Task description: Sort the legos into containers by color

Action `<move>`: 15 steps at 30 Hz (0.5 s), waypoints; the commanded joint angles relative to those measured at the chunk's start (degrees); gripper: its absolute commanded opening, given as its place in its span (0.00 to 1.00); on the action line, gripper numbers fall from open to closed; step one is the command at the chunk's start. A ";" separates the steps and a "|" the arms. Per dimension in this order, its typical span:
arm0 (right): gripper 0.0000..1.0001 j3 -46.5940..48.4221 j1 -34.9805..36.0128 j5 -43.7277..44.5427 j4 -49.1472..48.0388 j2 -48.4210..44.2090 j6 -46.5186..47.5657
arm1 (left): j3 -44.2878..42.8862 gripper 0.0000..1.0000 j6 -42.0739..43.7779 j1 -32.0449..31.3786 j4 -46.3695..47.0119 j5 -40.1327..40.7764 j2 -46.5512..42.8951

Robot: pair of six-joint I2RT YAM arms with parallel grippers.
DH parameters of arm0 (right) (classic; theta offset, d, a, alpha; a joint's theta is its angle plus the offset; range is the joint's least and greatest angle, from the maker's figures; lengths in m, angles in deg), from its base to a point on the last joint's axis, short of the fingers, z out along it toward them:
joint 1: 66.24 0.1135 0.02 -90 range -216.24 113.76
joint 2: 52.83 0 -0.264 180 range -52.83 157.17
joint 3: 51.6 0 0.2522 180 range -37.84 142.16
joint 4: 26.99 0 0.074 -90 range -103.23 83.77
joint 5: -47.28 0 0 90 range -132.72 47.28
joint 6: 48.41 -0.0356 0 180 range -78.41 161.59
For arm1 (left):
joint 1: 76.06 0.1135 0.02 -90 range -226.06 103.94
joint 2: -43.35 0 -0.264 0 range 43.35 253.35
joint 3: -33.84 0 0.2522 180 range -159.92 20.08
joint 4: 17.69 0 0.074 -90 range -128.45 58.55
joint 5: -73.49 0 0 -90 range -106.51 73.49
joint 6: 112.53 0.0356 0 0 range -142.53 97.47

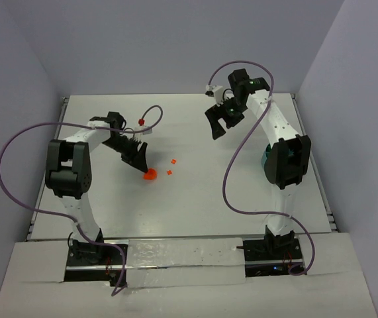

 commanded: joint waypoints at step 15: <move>0.98 -2.70 -0.77 -3.66 -1.66 -4.01 -3.02 | -1.67 0.33 -10.88 -3.13 11.77 3.69 7.73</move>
